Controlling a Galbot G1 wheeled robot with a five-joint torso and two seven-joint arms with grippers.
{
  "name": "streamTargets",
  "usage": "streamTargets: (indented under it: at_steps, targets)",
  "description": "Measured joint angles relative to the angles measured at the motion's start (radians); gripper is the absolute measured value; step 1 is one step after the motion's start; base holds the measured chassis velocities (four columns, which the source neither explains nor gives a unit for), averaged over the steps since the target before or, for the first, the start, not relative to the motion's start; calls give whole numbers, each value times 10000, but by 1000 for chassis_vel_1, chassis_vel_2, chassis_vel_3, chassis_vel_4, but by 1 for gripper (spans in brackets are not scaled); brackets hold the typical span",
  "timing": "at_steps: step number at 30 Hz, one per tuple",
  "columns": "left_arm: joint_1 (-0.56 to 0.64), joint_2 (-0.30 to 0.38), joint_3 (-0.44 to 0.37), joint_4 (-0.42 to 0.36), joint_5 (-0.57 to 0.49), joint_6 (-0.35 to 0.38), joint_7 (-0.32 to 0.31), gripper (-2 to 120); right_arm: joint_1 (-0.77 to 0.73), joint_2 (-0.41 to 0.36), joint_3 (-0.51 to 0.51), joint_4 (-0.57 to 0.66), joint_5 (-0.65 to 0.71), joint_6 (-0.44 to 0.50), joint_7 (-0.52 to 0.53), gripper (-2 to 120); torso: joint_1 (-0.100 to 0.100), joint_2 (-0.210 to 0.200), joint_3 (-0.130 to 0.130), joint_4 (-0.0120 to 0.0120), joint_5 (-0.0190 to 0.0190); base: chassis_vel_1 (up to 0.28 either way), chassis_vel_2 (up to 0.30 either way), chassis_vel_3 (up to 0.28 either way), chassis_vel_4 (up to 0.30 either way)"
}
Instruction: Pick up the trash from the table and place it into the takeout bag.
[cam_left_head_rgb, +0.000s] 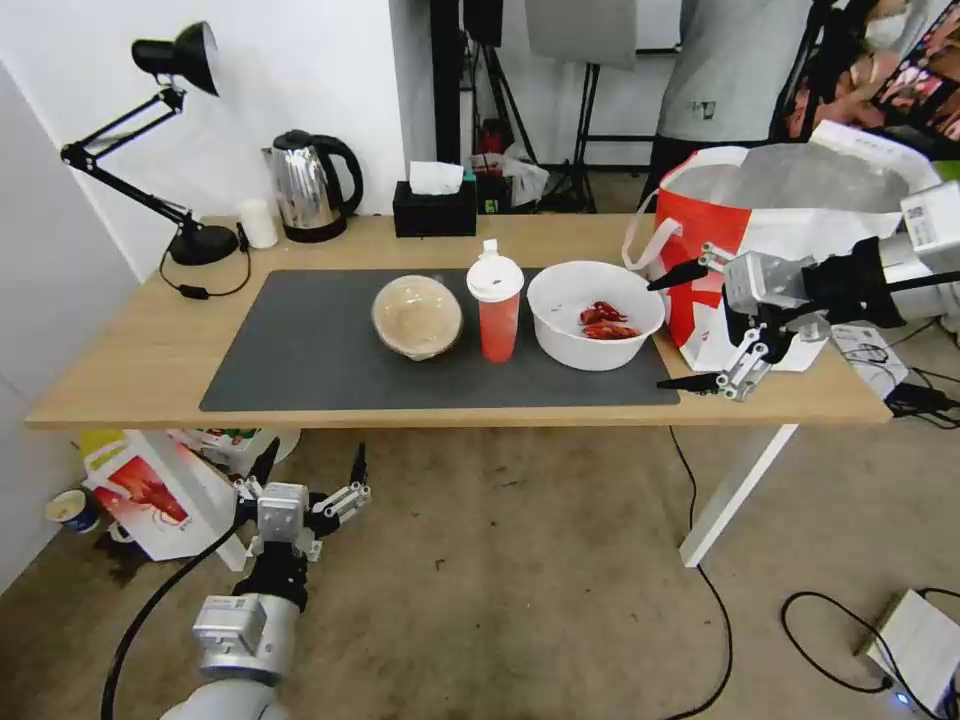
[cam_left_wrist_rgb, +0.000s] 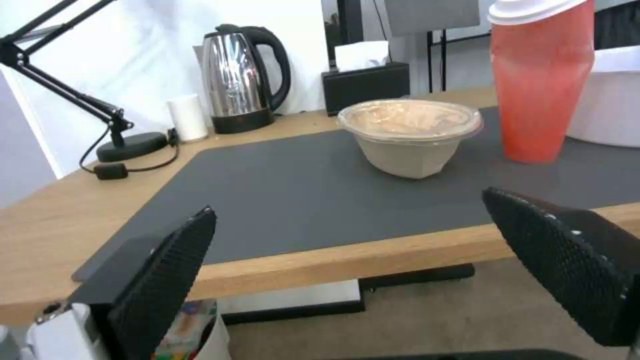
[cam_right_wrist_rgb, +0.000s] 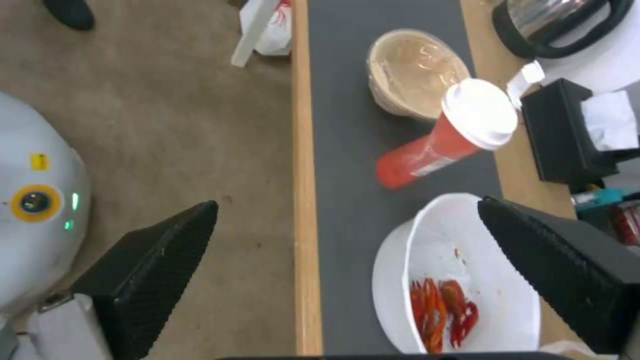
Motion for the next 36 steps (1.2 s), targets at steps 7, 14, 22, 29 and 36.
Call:
streamTargets:
  at_steps: [7,14,22,29,36]
  targets:
    - [0,0,0,0,0,0,0,100,-1068,-778,1516,-437,503,-68,-40,100,0,0,0,2,-4,0,0,0,0]
    - [0,0,0,0,0,0,0,100,-2213,-1355,2562,-964,698,-274,23,100,0,0,0,3,-1,0,0,0,0]
    - [0,0,0,0,0,0,0,100,-3220,-1520,2978,-1489,698,-448,45,100,1,0,0,2,0,0,0,0,0]
    - [0,0,0,0,0,0,0,100,-4013,-1700,3324,-1909,644,-499,-179,100,1,0,0,2,-2,0,0,0,0]
    - [0,0,0,0,0,0,0,100,-4587,-2023,3718,-2422,633,-538,-403,100,0,-1,0,2,-2,0,0,0,0]
